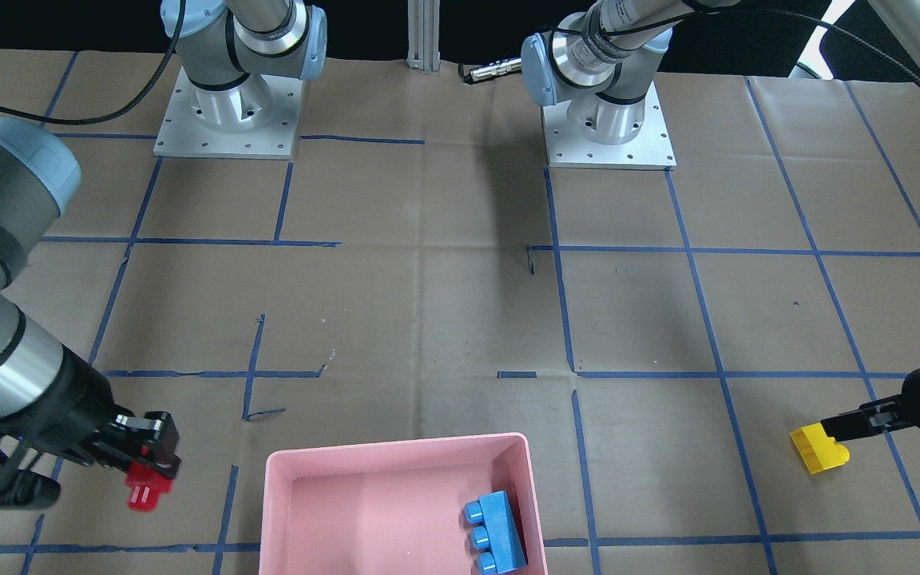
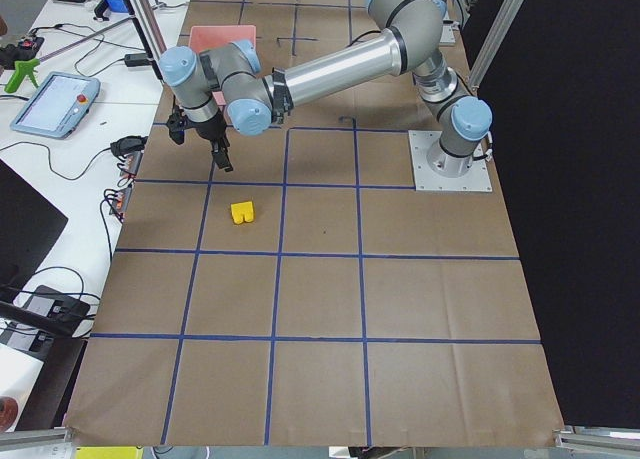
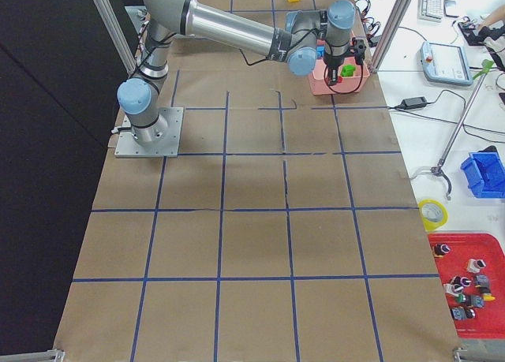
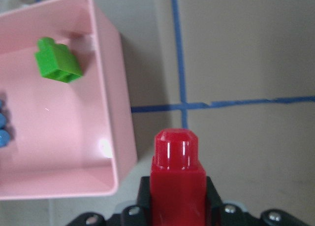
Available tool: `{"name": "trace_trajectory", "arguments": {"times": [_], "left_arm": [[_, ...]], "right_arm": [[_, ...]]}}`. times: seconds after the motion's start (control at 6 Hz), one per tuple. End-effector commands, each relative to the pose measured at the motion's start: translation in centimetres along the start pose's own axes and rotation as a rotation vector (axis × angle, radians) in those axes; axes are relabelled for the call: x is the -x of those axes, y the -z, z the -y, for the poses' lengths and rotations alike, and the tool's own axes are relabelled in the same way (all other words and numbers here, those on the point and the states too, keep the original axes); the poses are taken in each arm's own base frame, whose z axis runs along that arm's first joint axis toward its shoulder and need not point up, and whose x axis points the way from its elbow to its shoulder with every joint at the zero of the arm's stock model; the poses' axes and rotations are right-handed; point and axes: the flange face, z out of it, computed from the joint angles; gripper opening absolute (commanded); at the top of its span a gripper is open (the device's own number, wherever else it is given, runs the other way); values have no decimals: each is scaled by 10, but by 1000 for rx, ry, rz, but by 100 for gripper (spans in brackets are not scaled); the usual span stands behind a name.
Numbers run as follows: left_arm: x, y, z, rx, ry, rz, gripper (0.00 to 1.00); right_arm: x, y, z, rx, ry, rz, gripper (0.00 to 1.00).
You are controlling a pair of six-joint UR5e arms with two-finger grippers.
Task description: Put all blocks into box
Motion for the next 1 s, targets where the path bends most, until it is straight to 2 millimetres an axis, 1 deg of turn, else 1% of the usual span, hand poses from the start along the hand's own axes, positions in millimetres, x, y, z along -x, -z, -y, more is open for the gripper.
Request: {"name": "trace_trajectory", "arguments": {"times": [0.0, 0.17, 0.33, 0.5, 0.67, 0.83], "left_arm": [[37, -53, 2, -83, 2, 5, 96], [35, -71, 6, -140, 10, 9, 98], [30, -85, 7, -140, 18, -32, 98], [29, -100, 15, -146, 22, -36, 98], [26, -115, 20, -149, 16, -36, 98], [27, -124, 19, -135, 6, -39, 98]], "right_arm": [[90, -62, 58, -122, -10, 131, 6], [125, -99, 65, -142, -36, 158, 8], [140, -121, 54, -98, -57, 154, 40], [154, -122, 42, -80, -47, 146, 99], [151, -134, 34, -33, -56, 136, 100], [149, -129, 29, 5, -59, 125, 100]]}}
